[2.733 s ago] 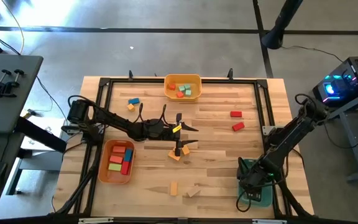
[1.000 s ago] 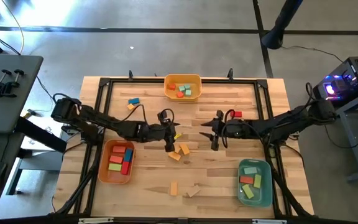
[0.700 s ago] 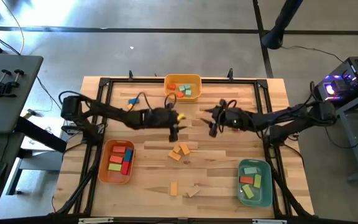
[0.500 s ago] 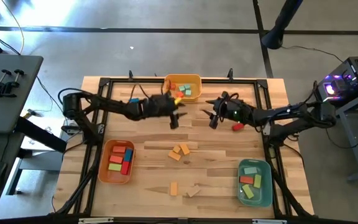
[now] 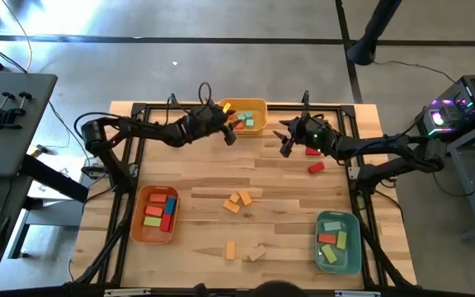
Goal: Sort blocks by size
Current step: Put the thick brown block into the orange bin
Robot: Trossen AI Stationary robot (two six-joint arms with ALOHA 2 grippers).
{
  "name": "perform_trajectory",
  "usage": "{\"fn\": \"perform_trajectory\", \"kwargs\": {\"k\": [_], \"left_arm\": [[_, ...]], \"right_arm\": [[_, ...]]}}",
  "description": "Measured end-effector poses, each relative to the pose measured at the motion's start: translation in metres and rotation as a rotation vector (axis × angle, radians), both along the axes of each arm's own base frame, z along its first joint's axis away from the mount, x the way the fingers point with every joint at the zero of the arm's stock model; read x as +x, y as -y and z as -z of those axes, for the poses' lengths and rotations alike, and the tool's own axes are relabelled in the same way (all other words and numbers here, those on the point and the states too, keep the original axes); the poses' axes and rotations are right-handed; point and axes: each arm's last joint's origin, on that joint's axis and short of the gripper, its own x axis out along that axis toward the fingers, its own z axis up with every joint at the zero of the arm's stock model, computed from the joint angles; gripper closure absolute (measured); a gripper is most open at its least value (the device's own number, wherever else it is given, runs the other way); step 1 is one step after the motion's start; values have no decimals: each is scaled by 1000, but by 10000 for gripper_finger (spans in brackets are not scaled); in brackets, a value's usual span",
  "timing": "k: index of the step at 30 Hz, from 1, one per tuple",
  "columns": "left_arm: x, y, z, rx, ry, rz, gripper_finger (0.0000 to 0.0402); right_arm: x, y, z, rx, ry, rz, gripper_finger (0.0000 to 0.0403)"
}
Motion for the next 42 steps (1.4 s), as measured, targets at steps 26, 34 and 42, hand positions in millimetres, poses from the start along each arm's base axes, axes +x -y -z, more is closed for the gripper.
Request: {"fn": "perform_trajectory", "kwargs": {"k": [26,34,42], "left_arm": [[33,112,-9,27,74,327,216],[39,125,-18,1,118,357,216],[42,120,-26,32,137,348,216]], "right_arm": [[34,-107,9,426,157,-303,190],[32,-128,8,331,166,-241,190],[32,-124,9,248,118,-252,190]]}}
